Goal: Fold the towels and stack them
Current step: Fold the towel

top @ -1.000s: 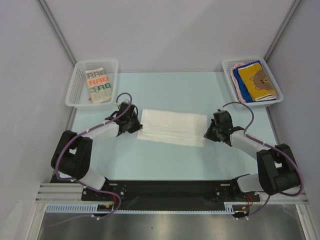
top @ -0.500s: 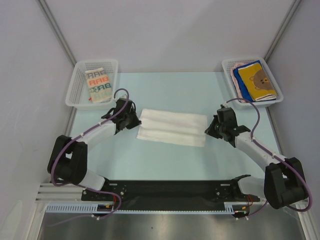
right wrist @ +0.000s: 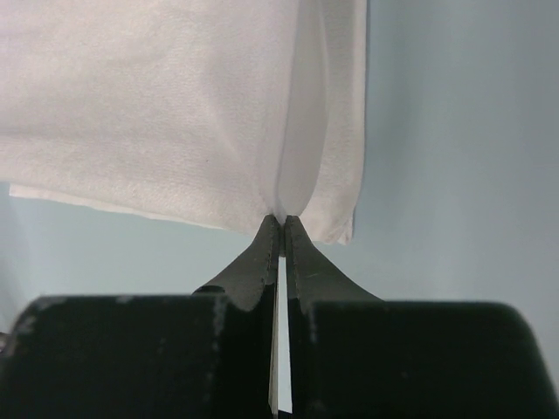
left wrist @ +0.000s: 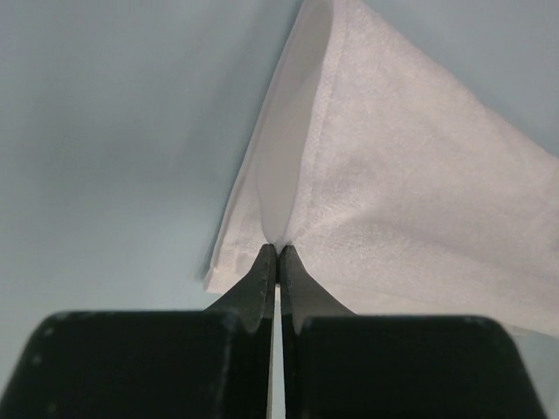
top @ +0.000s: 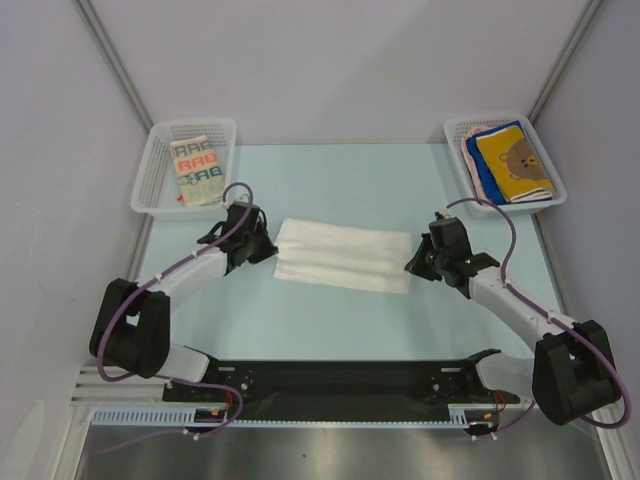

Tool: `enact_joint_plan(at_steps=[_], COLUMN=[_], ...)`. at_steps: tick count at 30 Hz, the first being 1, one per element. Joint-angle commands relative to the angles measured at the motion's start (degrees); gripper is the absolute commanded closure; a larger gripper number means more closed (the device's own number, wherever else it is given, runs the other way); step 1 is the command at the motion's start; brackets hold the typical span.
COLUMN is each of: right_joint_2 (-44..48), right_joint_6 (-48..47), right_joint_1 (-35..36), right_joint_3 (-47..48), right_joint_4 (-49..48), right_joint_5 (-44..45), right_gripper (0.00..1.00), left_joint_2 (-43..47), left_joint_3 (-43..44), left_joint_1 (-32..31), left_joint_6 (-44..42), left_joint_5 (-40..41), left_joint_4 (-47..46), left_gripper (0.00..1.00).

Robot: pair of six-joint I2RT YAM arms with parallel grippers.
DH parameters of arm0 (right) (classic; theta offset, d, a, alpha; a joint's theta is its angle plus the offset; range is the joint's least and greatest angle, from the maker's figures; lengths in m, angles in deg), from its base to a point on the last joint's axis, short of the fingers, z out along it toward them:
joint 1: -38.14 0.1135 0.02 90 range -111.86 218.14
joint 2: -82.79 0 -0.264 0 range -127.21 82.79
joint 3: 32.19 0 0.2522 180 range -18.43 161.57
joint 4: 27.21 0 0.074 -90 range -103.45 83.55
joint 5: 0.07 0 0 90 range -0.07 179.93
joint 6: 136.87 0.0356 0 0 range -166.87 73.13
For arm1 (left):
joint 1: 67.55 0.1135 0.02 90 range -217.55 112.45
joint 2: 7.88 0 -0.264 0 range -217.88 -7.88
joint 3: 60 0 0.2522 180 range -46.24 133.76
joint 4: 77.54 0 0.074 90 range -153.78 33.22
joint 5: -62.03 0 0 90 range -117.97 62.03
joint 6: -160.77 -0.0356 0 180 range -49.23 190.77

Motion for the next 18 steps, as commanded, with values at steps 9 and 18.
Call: enact_joint_plan(at_steps=[9, 18], right_joint_2=[1.1, 0.0], right_joint_6=[1.4, 1.6], right_joint_1=[1.9, 2.2], right_joint_3=[-2.6, -4.8], right_joint_4=[-1.1, -2.3], right_joint_5=[0.6, 0.9], right_gripper=[1.0, 1.0], left_joint_2=[3.1, 2.9], left_joint_3=[-3.7, -4.7], left_joint_1=[0.8, 0.8], left_joint_6=[-1.4, -1.6], left_joint_5=[-0.9, -1.3], left_joint_4=[-2.0, -3.0], left_gripper=[1.0, 1.0])
